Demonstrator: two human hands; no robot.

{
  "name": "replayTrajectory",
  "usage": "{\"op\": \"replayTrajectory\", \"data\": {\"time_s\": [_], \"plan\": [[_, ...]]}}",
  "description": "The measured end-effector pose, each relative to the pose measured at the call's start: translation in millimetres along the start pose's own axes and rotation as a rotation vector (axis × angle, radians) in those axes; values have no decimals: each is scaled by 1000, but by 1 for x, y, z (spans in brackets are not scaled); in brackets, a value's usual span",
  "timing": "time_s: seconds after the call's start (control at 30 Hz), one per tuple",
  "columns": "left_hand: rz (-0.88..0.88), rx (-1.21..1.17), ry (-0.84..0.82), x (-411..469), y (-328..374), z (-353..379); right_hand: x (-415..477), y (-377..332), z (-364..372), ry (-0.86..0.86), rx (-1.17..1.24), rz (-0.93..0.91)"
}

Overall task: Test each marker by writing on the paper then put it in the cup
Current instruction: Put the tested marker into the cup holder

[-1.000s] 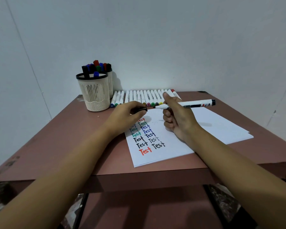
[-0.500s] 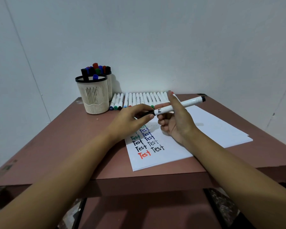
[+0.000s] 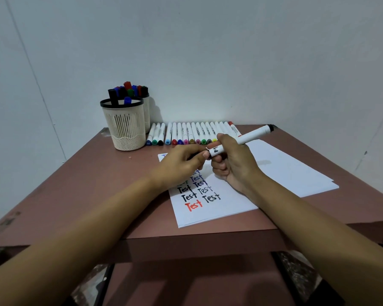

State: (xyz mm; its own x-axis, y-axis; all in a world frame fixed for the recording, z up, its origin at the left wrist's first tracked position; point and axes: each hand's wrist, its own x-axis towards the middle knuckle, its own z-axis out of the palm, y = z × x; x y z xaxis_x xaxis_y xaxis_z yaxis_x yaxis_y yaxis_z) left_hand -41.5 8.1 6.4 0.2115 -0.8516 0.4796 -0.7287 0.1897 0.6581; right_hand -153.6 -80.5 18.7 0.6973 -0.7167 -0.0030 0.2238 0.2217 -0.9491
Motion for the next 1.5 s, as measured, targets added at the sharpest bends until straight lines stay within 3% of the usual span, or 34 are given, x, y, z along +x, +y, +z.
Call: {"op": "replayTrajectory", "data": {"time_s": [0.3,0.6,0.7,0.8,0.9,1.0,1.33,1.5], "plan": [[-56,-18,45,3,4,-4,0,-1,0,16,-4,-10],[-269,-588,306,5,9,-26,0,-9,-6,192,128,-93],[-276,-829,436,5,14,-36,0,-6,-6,213,-127,-227],[-283,-974,611,5,13,-49,1,2,-8,262,-564,-427],[-231,-784,715,5,7,-59,4,15,-13,150,-1114,-540],[-223,-516,746,11,8,-68,8,21,-14,-54,-1381,-417],[-153,94,777,63,40,-178,6,18,-12,-100,-1432,-369],[-191,309,728,70,32,-194,6,17,-11,-97,-1432,-360]]}}
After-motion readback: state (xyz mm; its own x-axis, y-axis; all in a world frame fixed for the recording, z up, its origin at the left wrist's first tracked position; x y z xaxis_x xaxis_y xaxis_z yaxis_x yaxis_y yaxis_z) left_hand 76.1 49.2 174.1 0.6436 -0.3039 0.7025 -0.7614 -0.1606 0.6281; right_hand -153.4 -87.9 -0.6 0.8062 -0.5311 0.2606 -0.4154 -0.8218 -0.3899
